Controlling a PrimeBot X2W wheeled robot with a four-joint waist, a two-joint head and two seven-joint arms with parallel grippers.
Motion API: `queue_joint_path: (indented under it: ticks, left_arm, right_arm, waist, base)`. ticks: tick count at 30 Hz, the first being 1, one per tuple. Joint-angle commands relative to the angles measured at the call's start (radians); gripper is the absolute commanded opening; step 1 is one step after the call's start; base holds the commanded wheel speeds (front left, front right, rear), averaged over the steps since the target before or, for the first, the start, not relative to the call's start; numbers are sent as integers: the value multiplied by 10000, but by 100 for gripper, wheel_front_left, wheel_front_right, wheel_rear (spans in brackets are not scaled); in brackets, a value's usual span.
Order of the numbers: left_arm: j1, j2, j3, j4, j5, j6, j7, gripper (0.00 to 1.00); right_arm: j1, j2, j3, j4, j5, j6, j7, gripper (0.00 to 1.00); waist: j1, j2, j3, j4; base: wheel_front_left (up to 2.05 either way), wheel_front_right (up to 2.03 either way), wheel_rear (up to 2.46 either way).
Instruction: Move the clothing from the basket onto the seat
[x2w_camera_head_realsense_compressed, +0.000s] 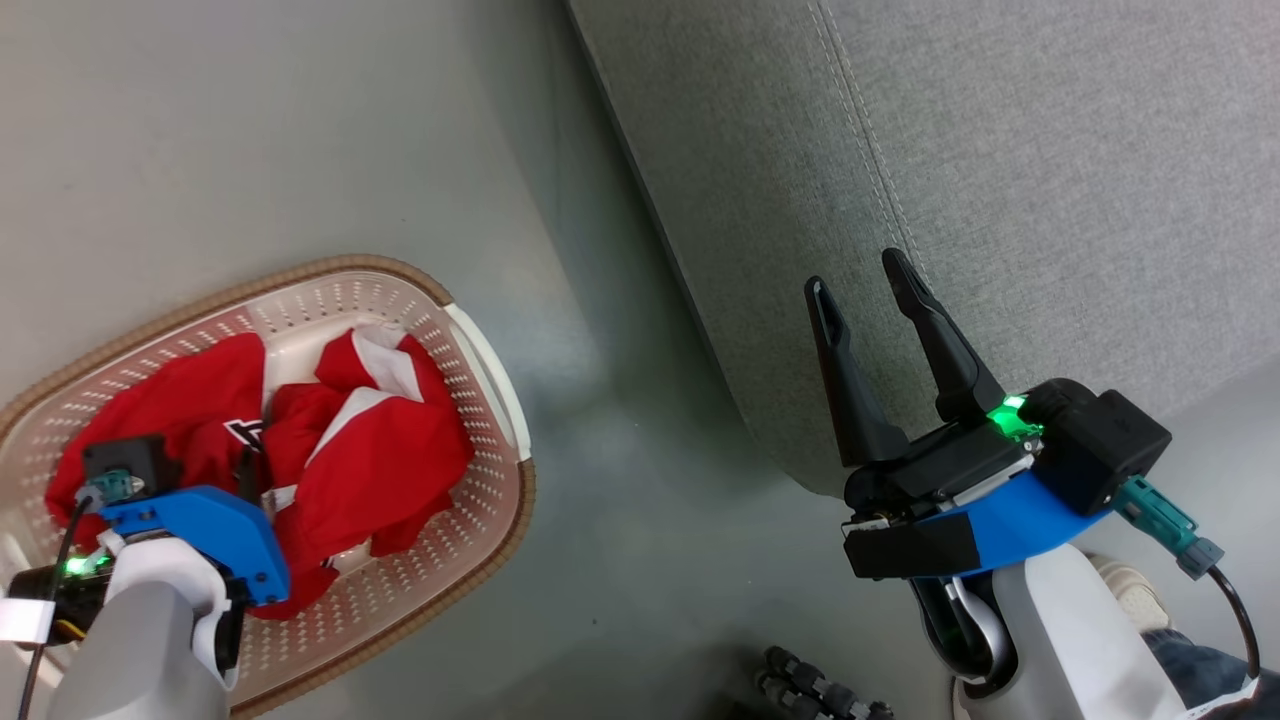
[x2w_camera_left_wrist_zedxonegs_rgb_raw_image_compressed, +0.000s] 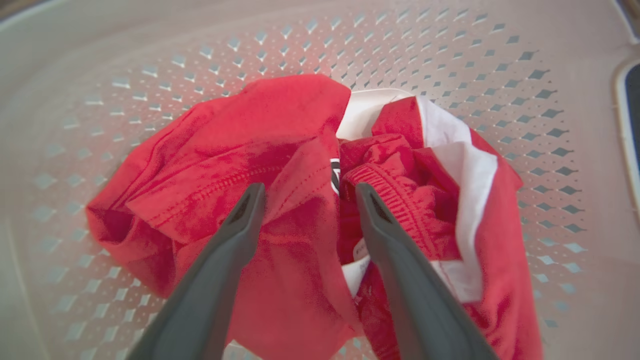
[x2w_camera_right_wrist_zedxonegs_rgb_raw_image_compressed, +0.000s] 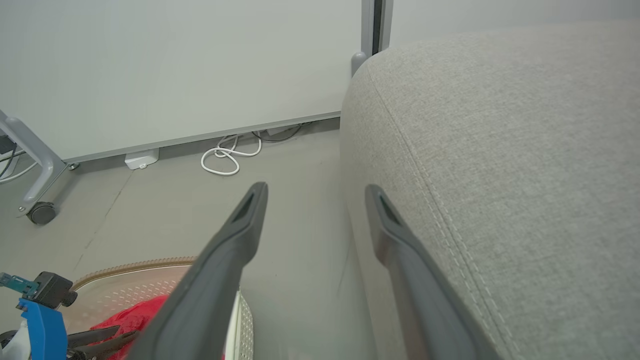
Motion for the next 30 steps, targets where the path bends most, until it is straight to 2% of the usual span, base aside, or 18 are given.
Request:
queue_joint_path:
  ticks: [1,6,12,13,14,15,30]
  left_arm:
    - [-294,170,52,100,103,308,70,100]
    - [-476,384,-19,394,253,931,328,100]
    - [-744,483,-232,715,417,1273,824,100]
    - [-787,483,-250,742,414,1285,854,72]
    - [-828,490,-272,744,415,1302,845,15]
    - [-851,477,-295,747,416,1311,816,0]
    - [-1062,282,-370,1060,74,911,416,0]
  right_arm:
    - [-173,-2,73,-92,126,5,-39,100]
    - [-222,-4,172,-206,237,5,-40,100]
    - [-205,-4,127,-261,274,5,-40,100]
    - [-192,-4,126,-274,295,5,-40,100]
    - [-182,-4,149,-283,316,5,-40,100]
    - [-200,-4,173,-275,332,5,-40,100]
    - [-436,-4,229,-152,386,5,-41,100]
  waist:
    - [-2,0,261,-208]
    - [-2,0,554,-360]
    - [-2,0,771,-333]
    - [-2,0,792,-323]
    - [-2,0,810,-315]
    - [-2,0,822,-309]
    - [-2,0,621,-138]
  base:
    - [0,0,0]
    - [0,0,0]
    - [0,0,0]
    - [0,0,0]
    - [0,0,0]
    - [0,0,0]
    - [0,0,0]
